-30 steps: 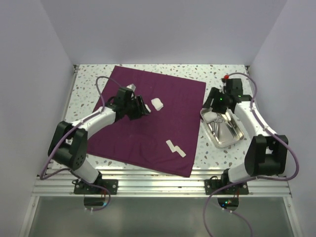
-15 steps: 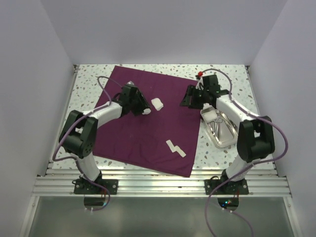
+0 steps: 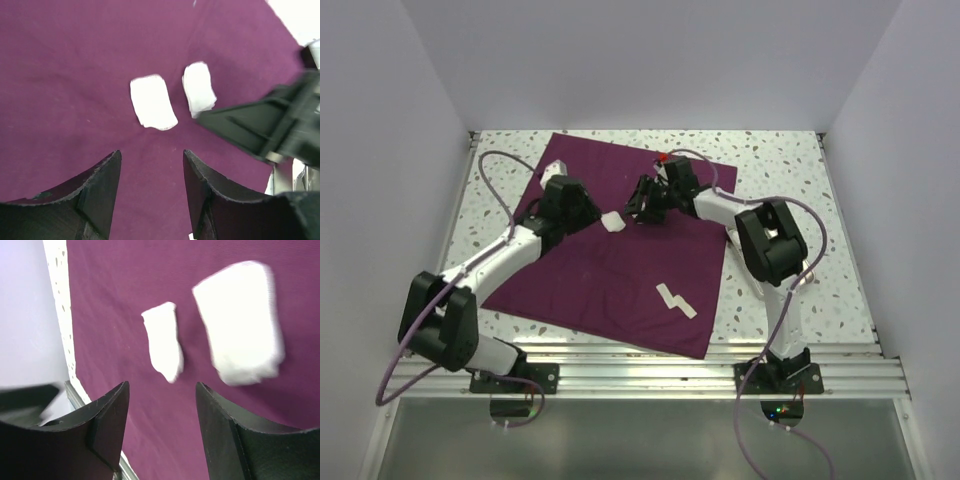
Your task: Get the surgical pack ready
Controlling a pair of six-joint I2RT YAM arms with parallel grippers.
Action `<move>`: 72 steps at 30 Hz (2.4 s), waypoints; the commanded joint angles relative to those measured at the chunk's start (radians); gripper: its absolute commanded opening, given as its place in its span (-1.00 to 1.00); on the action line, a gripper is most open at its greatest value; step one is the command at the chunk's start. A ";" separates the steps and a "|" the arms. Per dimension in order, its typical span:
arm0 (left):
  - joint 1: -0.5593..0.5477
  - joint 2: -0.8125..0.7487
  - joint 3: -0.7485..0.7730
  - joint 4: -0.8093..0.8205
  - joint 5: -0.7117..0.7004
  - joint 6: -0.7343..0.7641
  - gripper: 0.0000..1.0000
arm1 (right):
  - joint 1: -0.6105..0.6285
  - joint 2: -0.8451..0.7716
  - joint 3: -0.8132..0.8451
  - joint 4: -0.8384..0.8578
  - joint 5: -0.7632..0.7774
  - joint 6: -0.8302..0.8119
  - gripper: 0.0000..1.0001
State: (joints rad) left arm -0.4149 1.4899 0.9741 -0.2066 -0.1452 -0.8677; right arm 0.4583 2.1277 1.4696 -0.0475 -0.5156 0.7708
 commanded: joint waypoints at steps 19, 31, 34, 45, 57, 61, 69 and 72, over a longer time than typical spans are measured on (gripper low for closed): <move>-0.001 -0.211 -0.061 -0.050 -0.079 0.142 0.16 | 0.102 0.005 0.066 -0.063 0.207 -0.018 0.04; 0.010 -0.224 -0.075 -0.043 -0.065 0.150 0.15 | 0.106 0.070 0.086 -0.038 0.173 0.016 0.04; 0.018 -0.230 -0.084 -0.039 -0.060 0.151 0.15 | 0.106 0.080 0.090 -0.048 0.178 0.012 0.03; 0.050 -0.235 -0.100 -0.020 -0.022 0.154 0.15 | 0.129 0.132 0.143 -0.048 0.166 0.021 -0.08; 0.079 -0.252 -0.123 -0.017 -0.001 0.164 0.16 | 0.129 0.163 0.184 -0.066 0.181 0.015 -0.51; 0.083 -0.255 -0.132 -0.014 0.006 0.165 0.16 | 0.128 0.164 0.222 -0.072 0.166 -0.013 -0.82; 0.084 -0.255 -0.135 -0.014 0.009 0.167 0.16 | 0.123 0.115 0.290 -0.103 0.115 -0.036 -1.00; 0.084 -0.255 -0.138 -0.013 0.013 0.167 0.16 | 0.106 0.081 0.261 -0.098 0.114 -0.034 -1.00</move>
State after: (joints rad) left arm -0.3397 1.2594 0.8520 -0.2554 -0.1387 -0.7273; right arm 0.5816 2.2948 1.7214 -0.1204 -0.3859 0.7551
